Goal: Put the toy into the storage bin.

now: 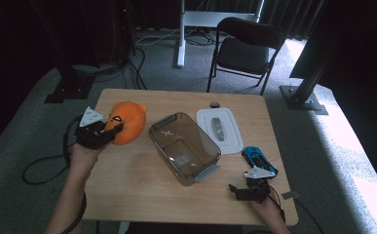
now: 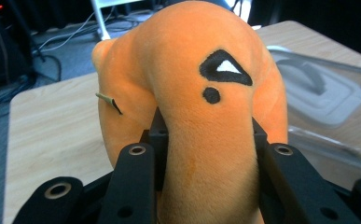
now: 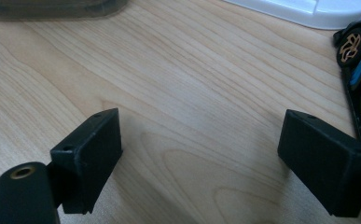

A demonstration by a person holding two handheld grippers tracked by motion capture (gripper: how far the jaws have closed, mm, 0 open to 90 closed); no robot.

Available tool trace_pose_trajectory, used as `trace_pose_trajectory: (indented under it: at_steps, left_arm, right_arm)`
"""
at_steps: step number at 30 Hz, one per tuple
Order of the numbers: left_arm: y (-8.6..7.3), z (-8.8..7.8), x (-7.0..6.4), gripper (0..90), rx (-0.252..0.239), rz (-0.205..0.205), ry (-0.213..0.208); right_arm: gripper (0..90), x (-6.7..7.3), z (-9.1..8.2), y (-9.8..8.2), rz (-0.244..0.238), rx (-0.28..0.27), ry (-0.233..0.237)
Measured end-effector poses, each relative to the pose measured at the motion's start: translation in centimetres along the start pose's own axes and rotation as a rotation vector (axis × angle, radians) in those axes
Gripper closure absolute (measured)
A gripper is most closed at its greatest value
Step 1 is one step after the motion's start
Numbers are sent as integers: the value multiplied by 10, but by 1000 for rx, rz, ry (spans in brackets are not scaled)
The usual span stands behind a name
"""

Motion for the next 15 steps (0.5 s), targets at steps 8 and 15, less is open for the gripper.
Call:
trace_pose_trajectory:
  at_steps: [8,15]
  left_arm:
    - [18,5,-18,683,-19,48,-47]
    - [29,13,-31,683,-34,75,-91]
  right_arm:
    - [127,0,0,0,0,-1,0]
    - [127,0,0,0,0,-1,0]
Point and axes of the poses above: each handheld gripper's, and its own axes: z roughly forward along the jaws, y roughly out of its top, x roughly to its left, the point moved 5 cm from there along z, roughly forward along the jaws, and after that the axes turned 7 degrees about -y, right-handed, at the moved point
